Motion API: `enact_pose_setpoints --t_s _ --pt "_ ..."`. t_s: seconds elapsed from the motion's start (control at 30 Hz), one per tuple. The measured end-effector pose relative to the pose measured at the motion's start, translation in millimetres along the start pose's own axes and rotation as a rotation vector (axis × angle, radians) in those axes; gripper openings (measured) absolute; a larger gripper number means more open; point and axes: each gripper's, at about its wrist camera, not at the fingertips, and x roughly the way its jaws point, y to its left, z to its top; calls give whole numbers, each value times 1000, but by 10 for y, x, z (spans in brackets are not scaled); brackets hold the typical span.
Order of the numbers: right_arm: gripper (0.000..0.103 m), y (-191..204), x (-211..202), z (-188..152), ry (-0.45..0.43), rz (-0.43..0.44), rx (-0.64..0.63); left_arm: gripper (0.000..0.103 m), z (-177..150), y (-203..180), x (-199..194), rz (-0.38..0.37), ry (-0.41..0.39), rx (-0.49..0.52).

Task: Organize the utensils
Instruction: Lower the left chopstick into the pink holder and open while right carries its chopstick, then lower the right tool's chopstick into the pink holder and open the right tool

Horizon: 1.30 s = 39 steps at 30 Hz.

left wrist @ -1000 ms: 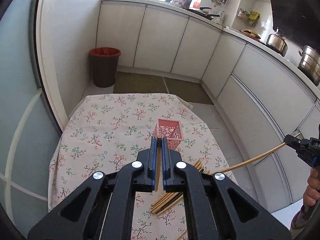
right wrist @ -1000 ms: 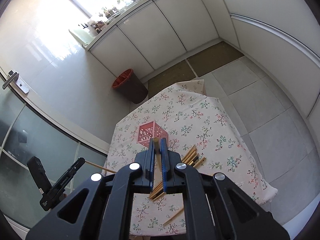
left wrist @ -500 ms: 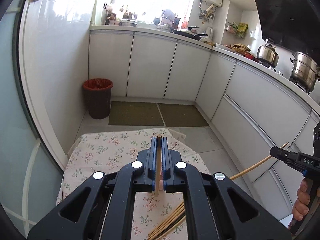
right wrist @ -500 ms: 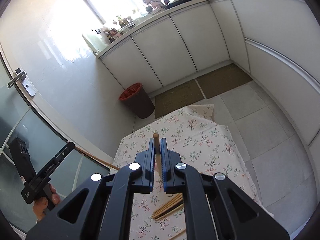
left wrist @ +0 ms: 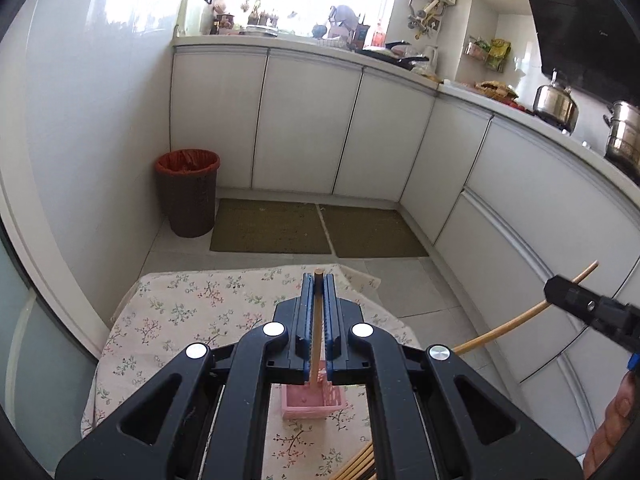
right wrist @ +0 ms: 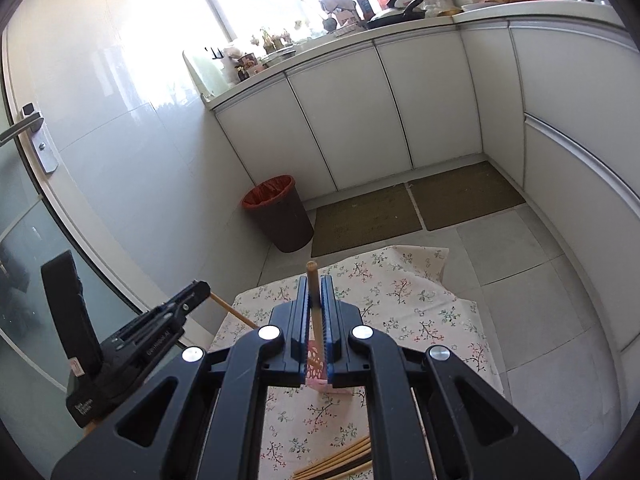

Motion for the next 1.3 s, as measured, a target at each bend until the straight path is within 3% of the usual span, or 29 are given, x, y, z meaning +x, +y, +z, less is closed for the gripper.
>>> enact_pose_setpoints --t_s 0.03,0.1,0.2,0.33,0.4,0.5,0.83,1.0,1.3 --pt "6 9 59 -6 4 -1 -5 5 -51 8 52 -8 18 7" --pt "6 36 170 -14 8 -4 -20 17 -136 34 65 -38 20 7" --pt "6 72 316 -26 16 -10 -36 34 -150 161 -154 -59 -65 -51" --pt "6 137 510 -64 33 -20 -55 38 -110 372 -455 -75 -146 -140" --pt "6 172 608 -92 41 -27 -69 46 -123 473 -580 -56 -179 -174" --pt "6 211 747 -160 56 -33 -91 48 -184 620 -659 -41 -197 -222" --pt "11 353 1107 -379 75 -62 -158 53 -307 812 -458 20 -114 -235" --pt "31 417 855 -333 -4 -135 -181 66 -312 788 -534 41 -129 -211" --pt "67 431 302 -463 -119 -252 -181 73 -347 521 -693 75 -140 -146"
